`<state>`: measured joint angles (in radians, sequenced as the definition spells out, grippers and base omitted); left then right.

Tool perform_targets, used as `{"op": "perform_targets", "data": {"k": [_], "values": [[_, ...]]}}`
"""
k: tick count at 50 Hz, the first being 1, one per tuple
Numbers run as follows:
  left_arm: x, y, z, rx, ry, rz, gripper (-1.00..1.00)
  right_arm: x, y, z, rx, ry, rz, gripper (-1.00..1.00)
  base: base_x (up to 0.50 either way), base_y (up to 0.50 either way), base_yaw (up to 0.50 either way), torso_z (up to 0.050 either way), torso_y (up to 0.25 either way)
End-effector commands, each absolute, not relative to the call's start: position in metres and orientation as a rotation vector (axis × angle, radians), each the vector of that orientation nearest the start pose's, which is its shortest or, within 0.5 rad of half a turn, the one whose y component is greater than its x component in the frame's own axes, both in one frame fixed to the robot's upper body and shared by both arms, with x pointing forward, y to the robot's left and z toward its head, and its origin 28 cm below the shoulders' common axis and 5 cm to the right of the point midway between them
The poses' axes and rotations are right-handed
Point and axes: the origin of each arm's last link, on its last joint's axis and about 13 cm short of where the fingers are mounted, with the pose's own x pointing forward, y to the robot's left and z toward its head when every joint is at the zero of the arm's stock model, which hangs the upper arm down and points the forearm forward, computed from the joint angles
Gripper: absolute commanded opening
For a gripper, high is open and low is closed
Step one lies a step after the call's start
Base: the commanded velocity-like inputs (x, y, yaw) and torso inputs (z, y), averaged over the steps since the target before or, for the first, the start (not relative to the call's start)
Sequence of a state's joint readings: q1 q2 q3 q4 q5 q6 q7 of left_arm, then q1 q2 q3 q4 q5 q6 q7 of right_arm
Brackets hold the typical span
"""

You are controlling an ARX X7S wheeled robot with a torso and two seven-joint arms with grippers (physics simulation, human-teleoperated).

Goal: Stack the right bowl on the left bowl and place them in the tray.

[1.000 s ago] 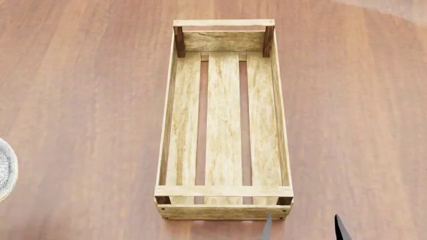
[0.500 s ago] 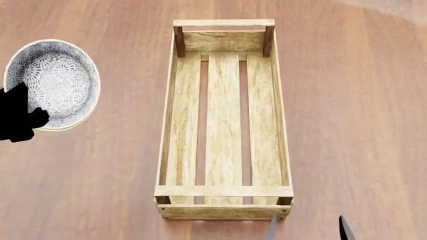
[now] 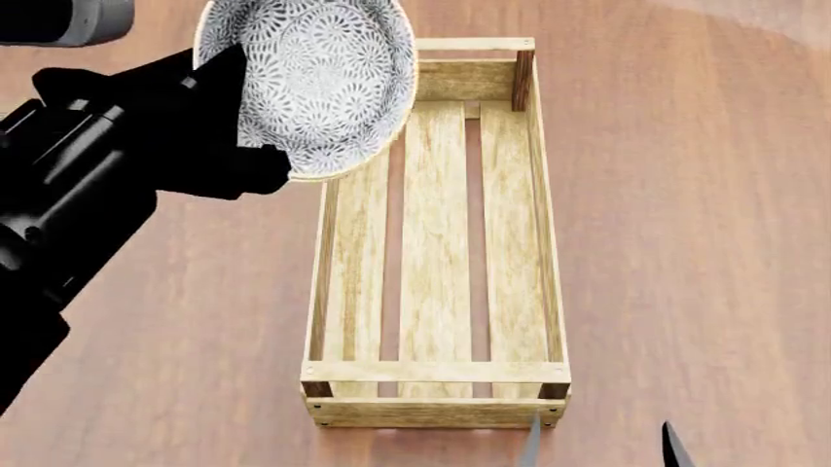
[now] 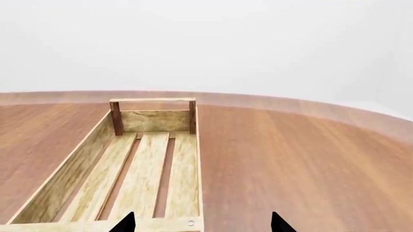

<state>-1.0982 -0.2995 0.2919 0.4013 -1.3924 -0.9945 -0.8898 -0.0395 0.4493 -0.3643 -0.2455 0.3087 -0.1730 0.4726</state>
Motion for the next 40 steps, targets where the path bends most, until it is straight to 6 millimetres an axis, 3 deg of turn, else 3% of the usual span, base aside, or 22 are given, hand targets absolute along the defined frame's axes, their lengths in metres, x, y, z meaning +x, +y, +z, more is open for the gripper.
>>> {"op": "perform_targets", "data": {"k": [1,8,18,28,40], "values": [[0.236,0.116,0.314,-0.167,-0.133,-0.494,-1.00,0.189,-0.114,0.056,0.008,-0.238,-0.029,1.00,0.00,0.00,0.00,0.000,0.000],[0.235,0.104,0.321,-0.166,-0.145,-0.526,-1.00,0.188,-0.114,0.058,0.012,-0.243,-0.025,1.00,0.00,0.00,0.00,0.000,0.001],[0.253,0.092,0.319,-0.182,-0.094,-0.522,-1.00,0.188,-0.114,0.055,0.006,-0.236,-0.020,1.00,0.00,0.00,0.00,0.001,0.001],[0.290,0.086,0.299,-0.289,0.078,-0.457,-1.00,0.189,-0.117,0.052,0.013,-0.229,-0.025,1.00,0.00,0.00,0.00,0.000,0.001],[0.320,0.081,0.281,-0.365,0.204,-0.402,-1.00,0.189,-0.118,0.047,0.021,-0.215,-0.023,1.00,0.00,0.00,0.00,0.000,0.001]]}}
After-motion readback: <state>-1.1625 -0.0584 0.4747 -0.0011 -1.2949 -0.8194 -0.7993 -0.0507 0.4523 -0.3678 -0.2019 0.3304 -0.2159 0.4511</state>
